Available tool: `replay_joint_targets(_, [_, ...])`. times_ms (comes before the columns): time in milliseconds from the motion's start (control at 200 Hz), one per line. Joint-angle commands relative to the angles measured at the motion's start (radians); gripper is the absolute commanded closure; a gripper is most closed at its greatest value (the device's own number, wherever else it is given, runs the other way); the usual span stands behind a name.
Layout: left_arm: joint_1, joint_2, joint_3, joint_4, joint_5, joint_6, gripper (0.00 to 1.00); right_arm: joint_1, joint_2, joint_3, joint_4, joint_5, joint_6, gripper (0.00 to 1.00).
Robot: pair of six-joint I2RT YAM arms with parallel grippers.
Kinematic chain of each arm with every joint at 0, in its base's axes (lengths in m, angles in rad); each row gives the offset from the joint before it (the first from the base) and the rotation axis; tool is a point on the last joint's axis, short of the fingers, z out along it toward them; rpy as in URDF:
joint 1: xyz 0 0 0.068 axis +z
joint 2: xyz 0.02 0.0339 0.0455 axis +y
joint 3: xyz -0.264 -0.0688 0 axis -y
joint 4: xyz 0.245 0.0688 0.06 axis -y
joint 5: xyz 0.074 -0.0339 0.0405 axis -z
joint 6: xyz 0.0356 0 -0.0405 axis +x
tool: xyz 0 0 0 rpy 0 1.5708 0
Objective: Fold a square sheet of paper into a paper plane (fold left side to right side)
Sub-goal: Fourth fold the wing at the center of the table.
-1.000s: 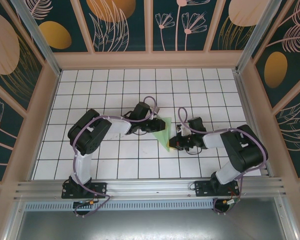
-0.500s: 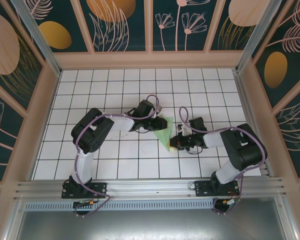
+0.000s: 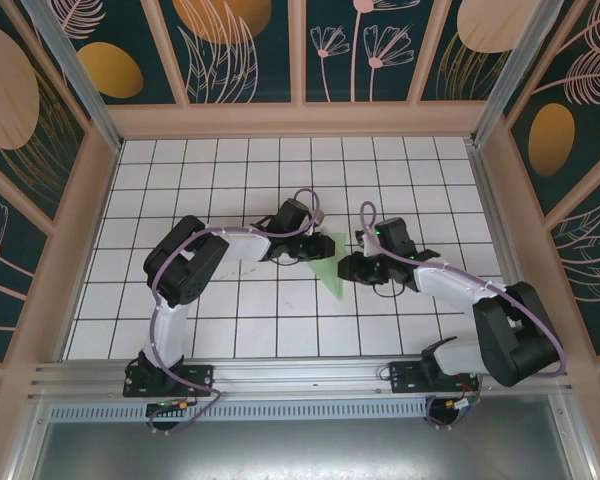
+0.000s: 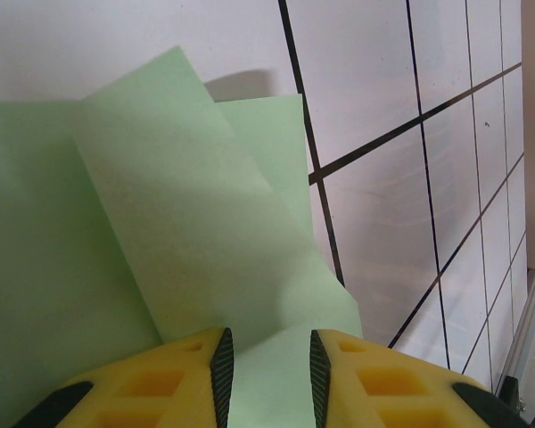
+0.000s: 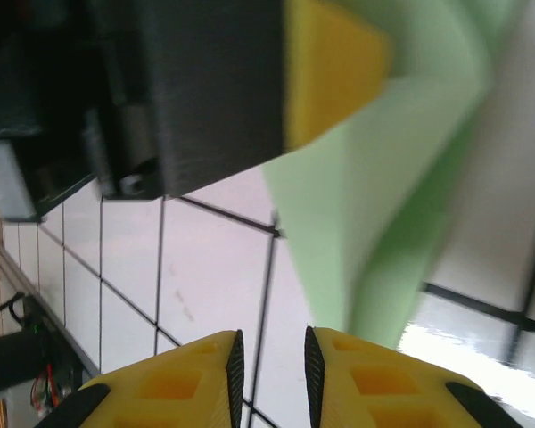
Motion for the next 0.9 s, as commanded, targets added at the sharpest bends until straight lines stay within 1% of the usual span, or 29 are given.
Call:
replay_joint_targets(0, [0.004, 0.064, -0.004, -0.094, -0.088, 0.032, 0.67, 0.080, 0.047, 0.048, -0.034, 0.059, 0.013, 0.73])
replay_joint_targets(60, [0.005, 0.063, -0.004, -0.095, -0.088, 0.032, 0.67, 0.117, 0.082, 0.071, -0.033, 0.090, 0.016, 0.73])
replay_joint_targets(145, [0.004, 0.065, -0.003, -0.096, -0.087, 0.034, 0.67, 0.140, 0.125, 0.093, -0.037, 0.099, 0.015, 0.73])
replay_joint_targets(255, [0.004, 0.067, -0.003, -0.096, -0.089, 0.034, 0.67, 0.160, 0.168, 0.117, -0.090, 0.148, 0.000, 0.72])
replay_joint_targets(606, [0.004, 0.068, -0.001, -0.102, -0.098, 0.035, 0.67, 0.180, 0.216, 0.159, -0.196, 0.249, -0.029, 0.72])
replay_joint_targets(896, [0.004, 0.067, -0.002, -0.106, -0.101, 0.037, 0.67, 0.184, 0.212, 0.154, -0.199, 0.257, -0.030, 0.72])
